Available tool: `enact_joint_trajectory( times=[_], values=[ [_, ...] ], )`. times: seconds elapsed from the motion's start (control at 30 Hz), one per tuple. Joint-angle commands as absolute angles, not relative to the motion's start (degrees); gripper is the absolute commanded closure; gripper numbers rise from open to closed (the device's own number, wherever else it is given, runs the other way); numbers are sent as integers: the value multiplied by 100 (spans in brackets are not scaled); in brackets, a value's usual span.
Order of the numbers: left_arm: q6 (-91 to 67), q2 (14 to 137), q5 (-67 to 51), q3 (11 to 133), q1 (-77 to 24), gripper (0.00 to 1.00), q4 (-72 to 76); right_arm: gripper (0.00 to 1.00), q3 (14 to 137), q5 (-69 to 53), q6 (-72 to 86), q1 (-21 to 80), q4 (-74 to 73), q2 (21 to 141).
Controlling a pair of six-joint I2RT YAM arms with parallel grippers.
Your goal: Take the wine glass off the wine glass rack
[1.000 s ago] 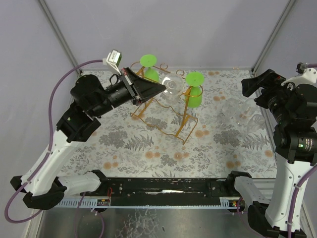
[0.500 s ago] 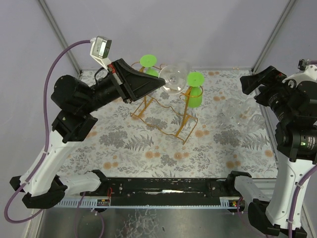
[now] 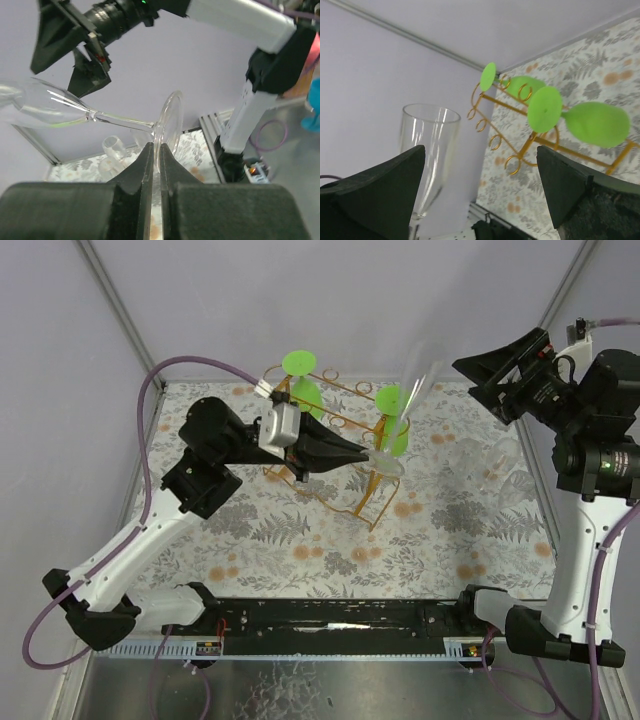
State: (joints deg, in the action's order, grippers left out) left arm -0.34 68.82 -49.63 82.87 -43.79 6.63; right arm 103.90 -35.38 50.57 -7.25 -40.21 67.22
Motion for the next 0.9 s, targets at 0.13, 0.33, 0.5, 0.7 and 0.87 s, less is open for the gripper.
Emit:
enact_joint_trajectory(
  times=[0.13, 0.33, 0.5, 0.7, 0.87],
  values=[
    [2731, 6806, -5524, 8139, -4686, 100, 417, 1, 9862, -5067, 6281, -742, -2909, 6359],
    [2873, 6902, -5507, 8152, -4868, 100, 295, 1, 9860, -5315, 6425, -745, -2750, 6330],
    [2747, 6982, -5323, 8212, -5027, 100, 288, 1, 9694, -5410, 6601, -740, -2457, 6179],
    [2514, 7021, -5210, 8222, -5051, 100, 482, 1, 9340, -5430, 6810, -746, -2125, 5966],
    [2556, 7015, -5243, 8192, -5092, 100, 419, 0, 9274, -5464, 6752, -743, -2194, 5965]
  ],
)
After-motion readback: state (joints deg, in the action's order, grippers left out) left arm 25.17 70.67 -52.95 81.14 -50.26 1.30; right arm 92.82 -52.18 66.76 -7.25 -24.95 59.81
